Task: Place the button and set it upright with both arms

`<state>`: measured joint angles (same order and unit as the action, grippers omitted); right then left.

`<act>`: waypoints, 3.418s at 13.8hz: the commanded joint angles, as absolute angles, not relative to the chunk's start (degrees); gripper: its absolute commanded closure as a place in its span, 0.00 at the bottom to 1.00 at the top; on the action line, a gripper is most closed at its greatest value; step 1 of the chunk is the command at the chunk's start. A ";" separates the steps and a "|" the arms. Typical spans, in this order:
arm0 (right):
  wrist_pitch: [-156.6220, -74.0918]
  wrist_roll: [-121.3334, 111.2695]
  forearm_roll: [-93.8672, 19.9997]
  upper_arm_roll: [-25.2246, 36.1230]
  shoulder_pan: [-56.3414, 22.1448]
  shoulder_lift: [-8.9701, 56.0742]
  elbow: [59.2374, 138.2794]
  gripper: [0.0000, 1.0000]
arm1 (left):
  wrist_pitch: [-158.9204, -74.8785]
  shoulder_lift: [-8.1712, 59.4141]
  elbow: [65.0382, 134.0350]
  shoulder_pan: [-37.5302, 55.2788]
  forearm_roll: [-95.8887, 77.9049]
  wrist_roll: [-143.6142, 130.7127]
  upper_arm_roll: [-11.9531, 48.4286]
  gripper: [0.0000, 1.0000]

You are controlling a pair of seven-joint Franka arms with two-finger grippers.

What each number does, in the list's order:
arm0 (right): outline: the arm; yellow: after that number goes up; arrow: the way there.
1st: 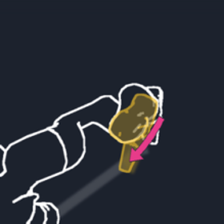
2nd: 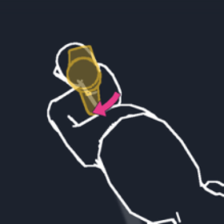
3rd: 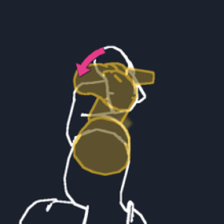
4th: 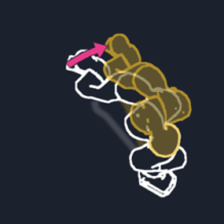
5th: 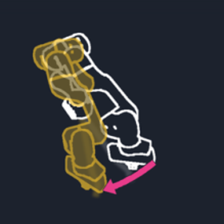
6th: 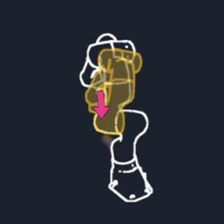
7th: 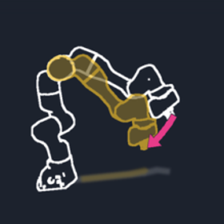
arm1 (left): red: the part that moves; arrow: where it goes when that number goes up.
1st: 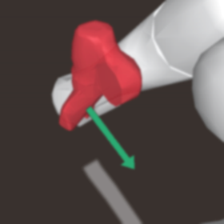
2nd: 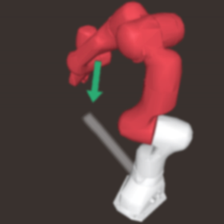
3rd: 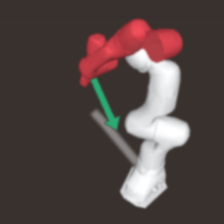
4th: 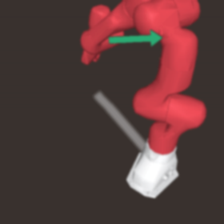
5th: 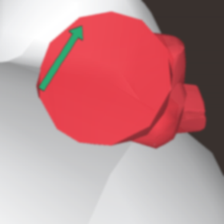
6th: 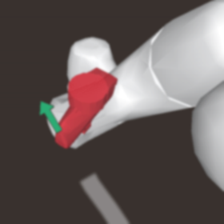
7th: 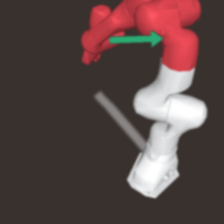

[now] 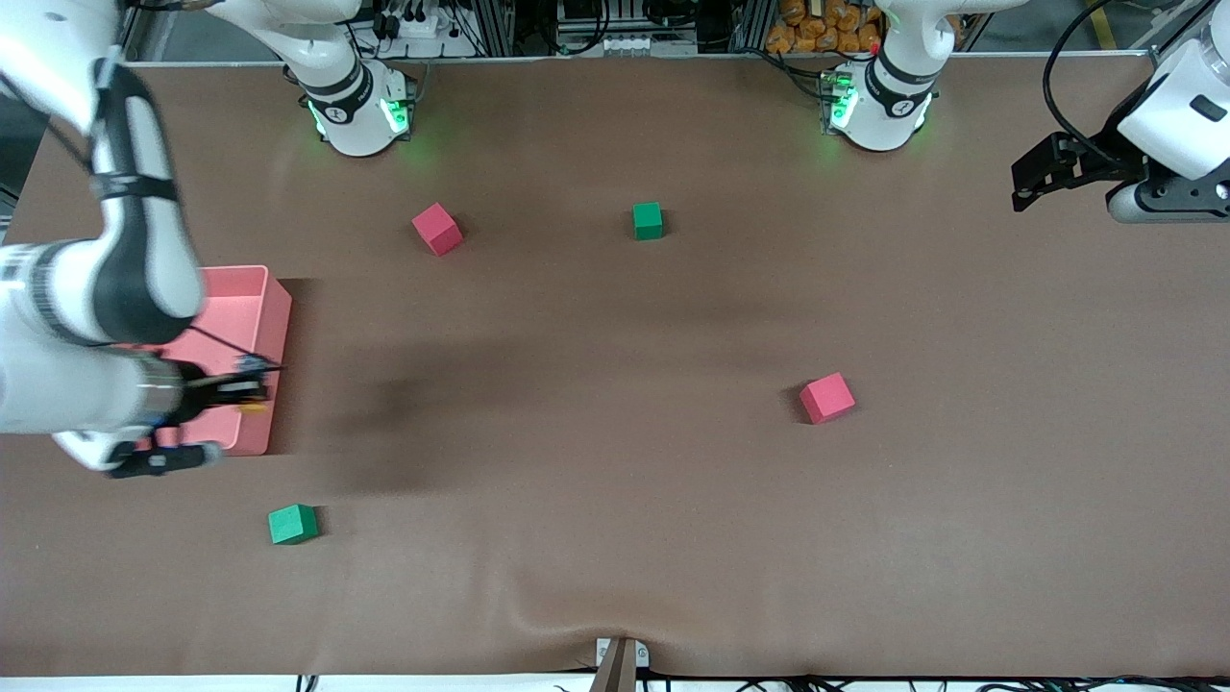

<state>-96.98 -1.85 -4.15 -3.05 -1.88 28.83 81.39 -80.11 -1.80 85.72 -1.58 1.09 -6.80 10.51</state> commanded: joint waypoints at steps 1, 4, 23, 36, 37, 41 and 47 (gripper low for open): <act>-100.08 11.29 -8.77 -2.37 -10.43 33.03 77.18 1.00 | -79.45 -1.49 84.90 -1.67 1.23 -6.15 10.72 0.00; -108.16 23.96 -11.95 -2.46 -20.36 37.95 74.10 1.00 | -79.54 -1.49 84.90 -1.58 1.23 -6.24 10.72 0.00; -130.08 37.44 -9.93 -2.02 -45.61 55.90 68.64 0.78 | -80.33 -0.09 84.64 -1.58 1.32 -6.33 10.72 0.00; -121.24 35.33 -9.31 8.44 -38.26 44.93 67.59 0.00 | -80.42 0.88 84.64 -1.49 3.52 -6.24 11.07 0.00; -117.63 35.16 -9.49 8.18 -35.19 43.17 67.59 0.00 | -80.42 1.14 84.64 -1.41 3.52 -6.33 11.07 0.00; -103.93 35.51 -9.40 7.38 -25.17 33.24 67.59 0.00 | -80.68 1.84 84.55 -1.41 3.43 -6.33 11.16 0.00; -91.26 34.11 -11.34 -0.84 -7.25 20.32 67.59 0.00 | -80.86 1.93 84.64 -1.76 3.60 -6.33 11.16 0.00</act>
<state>-94.12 34.56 -10.28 5.41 -14.75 23.98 65.55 -80.91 1.64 85.57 -1.54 2.43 -6.76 10.85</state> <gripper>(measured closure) 0.000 0.000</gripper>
